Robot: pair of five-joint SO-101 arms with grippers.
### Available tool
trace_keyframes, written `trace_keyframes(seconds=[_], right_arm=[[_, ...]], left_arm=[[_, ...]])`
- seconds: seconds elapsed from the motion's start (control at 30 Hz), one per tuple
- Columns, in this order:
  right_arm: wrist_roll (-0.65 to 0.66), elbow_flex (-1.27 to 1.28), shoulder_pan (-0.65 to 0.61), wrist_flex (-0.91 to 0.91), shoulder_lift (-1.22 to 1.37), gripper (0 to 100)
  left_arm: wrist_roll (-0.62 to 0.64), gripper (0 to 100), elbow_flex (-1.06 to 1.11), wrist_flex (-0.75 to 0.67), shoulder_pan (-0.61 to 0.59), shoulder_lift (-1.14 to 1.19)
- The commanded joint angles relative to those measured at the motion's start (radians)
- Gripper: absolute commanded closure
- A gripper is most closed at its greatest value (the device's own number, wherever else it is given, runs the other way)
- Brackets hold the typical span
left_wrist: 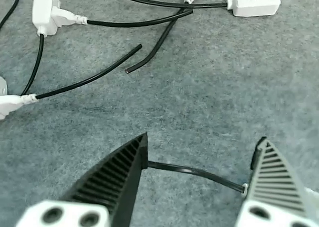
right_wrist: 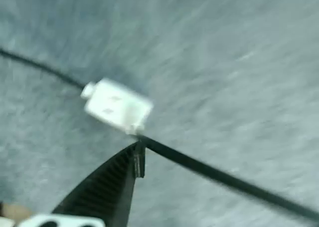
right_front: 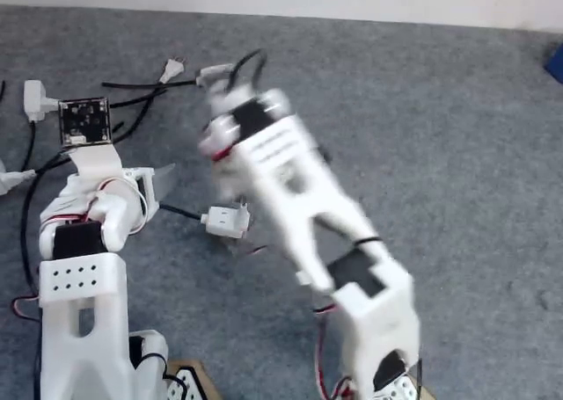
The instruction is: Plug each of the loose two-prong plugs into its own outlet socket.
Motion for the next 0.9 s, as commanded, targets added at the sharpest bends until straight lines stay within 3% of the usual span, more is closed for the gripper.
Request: trace_keyframes(seconds=[0.0, 0.1, 0.23, 0.47, 0.67, 0.87], right_arm=[[0.094, -0.051, 0.15, 0.022, -0.219, 45.2], [0.097, 0.199, 0.211, 0.016, -0.352, 45.2], [0.176, 0.487, 0.157, 0.01, -0.522, 45.2], [0.238, 1.001, 0.242, -0.127, -0.957, 45.2], [0.238, 1.624, 0.266, -0.562, -1.175, 45.2], [0.153, 1.801, 0.268, -0.785, -1.231, 45.2]], left_arm=[[-0.055, 67, -0.036, -0.011, 0.056, 0.087], [-0.126, 67, -0.174, 0.123, 0.131, 0.259], [-0.15, 67, -0.441, 0.353, 0.216, 0.492], [-0.339, 67, -0.779, 0.677, 0.355, 0.671], [-0.522, 67, -0.731, 0.706, 0.395, 0.763], [-0.548, 67, -0.604, 0.519, 0.407, 0.832]])
